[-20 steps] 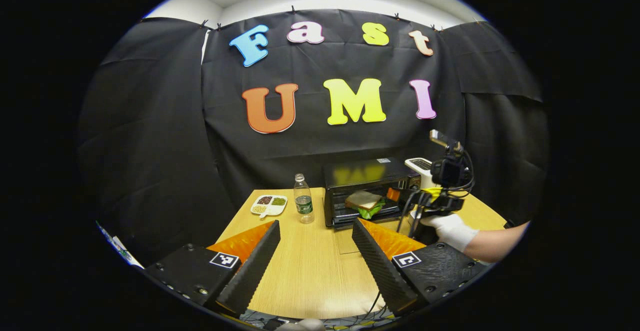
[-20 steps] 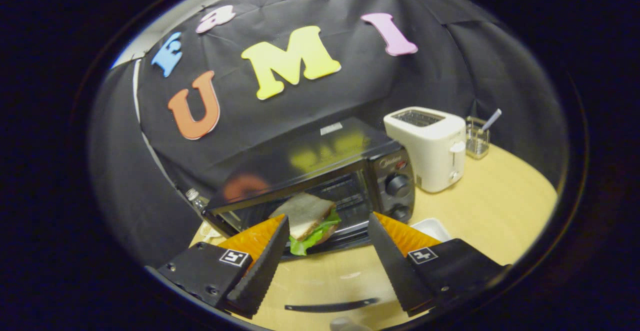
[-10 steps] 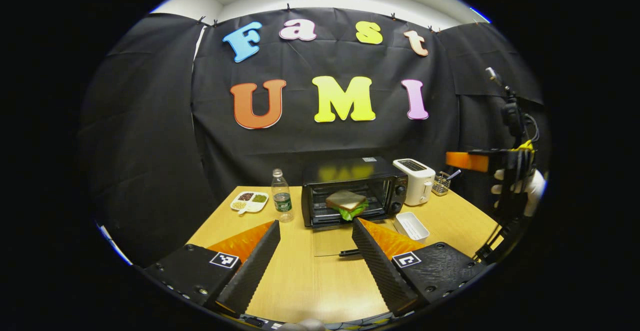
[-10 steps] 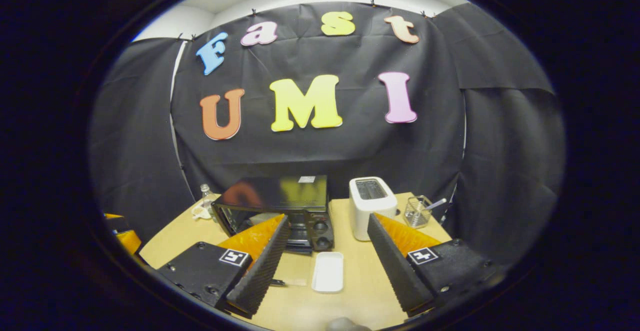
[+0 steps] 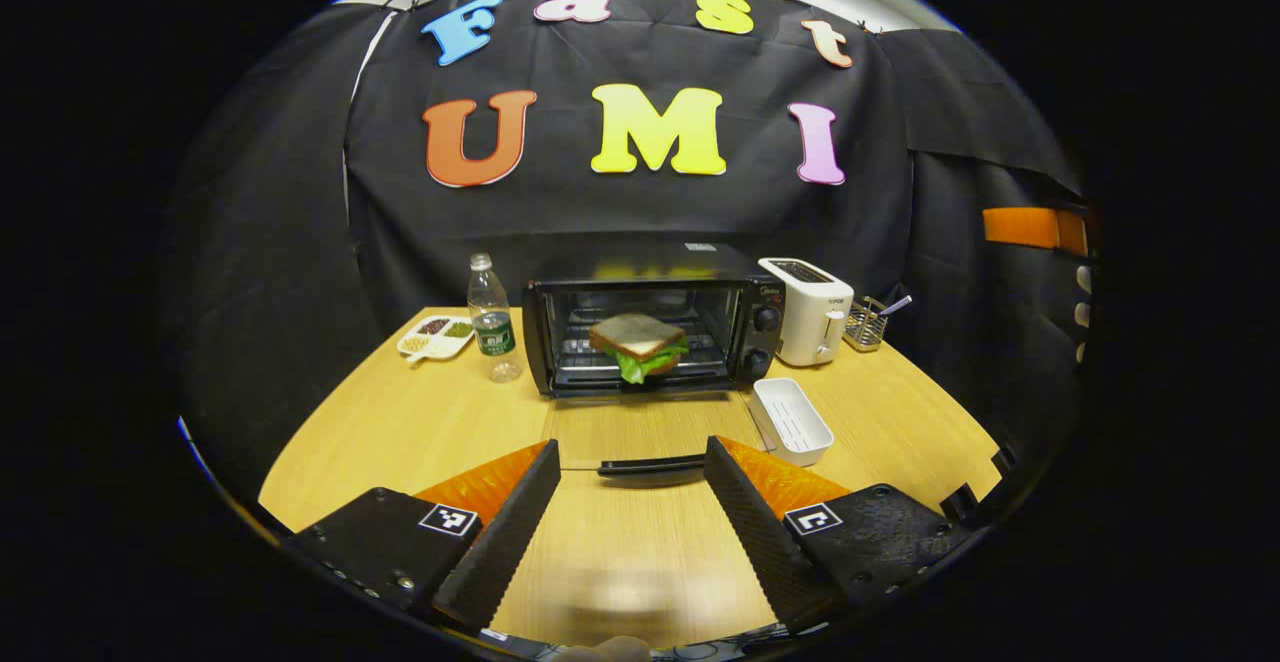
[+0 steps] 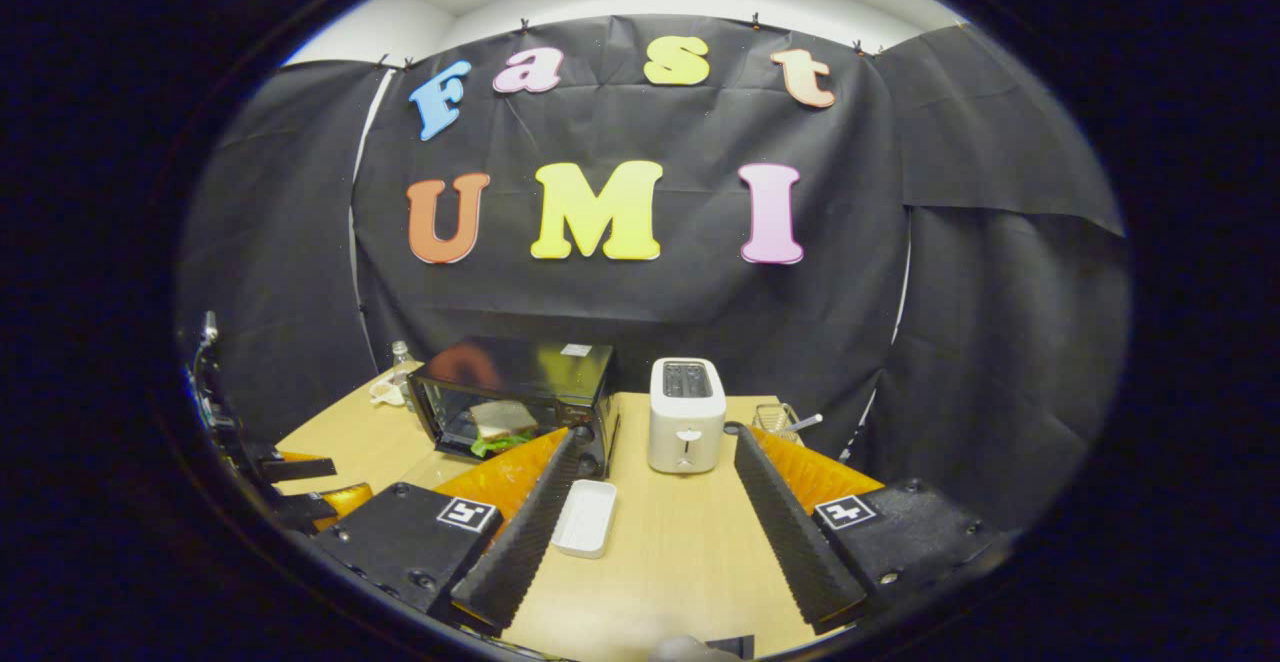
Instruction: Open the electric oven with the left hand, put the food in, and close the electric oven.
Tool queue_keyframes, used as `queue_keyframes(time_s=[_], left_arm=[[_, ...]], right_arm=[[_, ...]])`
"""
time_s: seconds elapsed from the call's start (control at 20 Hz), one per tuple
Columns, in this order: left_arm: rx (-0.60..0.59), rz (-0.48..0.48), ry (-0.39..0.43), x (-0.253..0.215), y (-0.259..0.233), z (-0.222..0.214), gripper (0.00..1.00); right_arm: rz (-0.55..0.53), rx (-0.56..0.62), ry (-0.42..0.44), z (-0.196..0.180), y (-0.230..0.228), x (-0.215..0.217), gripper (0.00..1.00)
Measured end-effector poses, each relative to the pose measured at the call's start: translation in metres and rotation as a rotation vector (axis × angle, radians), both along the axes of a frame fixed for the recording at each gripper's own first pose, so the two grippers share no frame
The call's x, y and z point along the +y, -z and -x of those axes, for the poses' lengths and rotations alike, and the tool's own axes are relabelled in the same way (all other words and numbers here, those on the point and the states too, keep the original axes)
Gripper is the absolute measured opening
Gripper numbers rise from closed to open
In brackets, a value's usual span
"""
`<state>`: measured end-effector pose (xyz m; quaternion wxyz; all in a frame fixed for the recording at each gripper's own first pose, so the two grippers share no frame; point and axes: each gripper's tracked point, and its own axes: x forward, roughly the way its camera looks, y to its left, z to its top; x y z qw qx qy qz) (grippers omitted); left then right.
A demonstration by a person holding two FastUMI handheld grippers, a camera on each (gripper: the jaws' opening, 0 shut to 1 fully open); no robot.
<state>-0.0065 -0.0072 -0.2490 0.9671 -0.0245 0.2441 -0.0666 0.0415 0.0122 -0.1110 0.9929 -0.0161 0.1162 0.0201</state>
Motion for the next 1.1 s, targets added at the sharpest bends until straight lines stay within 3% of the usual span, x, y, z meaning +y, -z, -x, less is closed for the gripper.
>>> queue_keyframes(time_s=[0.05,0.2,0.25,0.4,0.45,0.5,0.55,0.6,0.8,0.85,1.1], left_arm=[[0.023,0.015,-0.002,-0.008,0.013,-0.002,0.96],[0.077,-0.005,-0.003,-0.026,0.051,-0.011,0.96],[0.095,0.002,-0.001,-0.033,0.064,-0.014,0.96],[0.16,0.004,-0.015,-0.043,0.101,-0.021,0.94],[0.177,0.005,-0.02,-0.045,0.112,-0.026,0.94],[0.187,0.008,-0.027,-0.045,0.117,-0.03,0.94],[0.192,0.006,-0.032,-0.045,0.123,-0.035,0.94],[0.203,-0.002,-0.036,-0.044,0.129,-0.039,0.94],[0.22,-0.011,-0.03,-0.043,0.142,-0.049,0.94],[0.224,-0.021,-0.024,-0.043,0.145,-0.05,0.94],[0.249,-0.066,-0.035,-0.038,0.165,-0.056,0.94]], right_arm=[[0.001,0.011,-0.001,0.002,0.002,-0.005,0.9],[0.004,0.032,0.006,0.006,0.005,-0.022,0.91],[0.004,0.038,0.008,0.008,0.007,-0.028,1.0],[0.024,0.048,0.039,0.014,0.01,-0.047,1.0],[0.027,0.053,0.049,0.016,0.013,-0.052,0.9],[0.029,0.063,0.06,0.02,0.016,-0.056,1.0],[0.032,0.071,0.067,0.022,0.02,-0.059,0.91],[0.035,0.08,0.078,0.024,0.023,-0.063,0.9],[0.025,0.112,0.109,0.028,0.033,-0.066,0.91],[0.026,0.116,0.112,0.031,0.035,-0.066,1.0],[0.013,0.143,0.123,0.029,0.04,-0.067,1.0]])
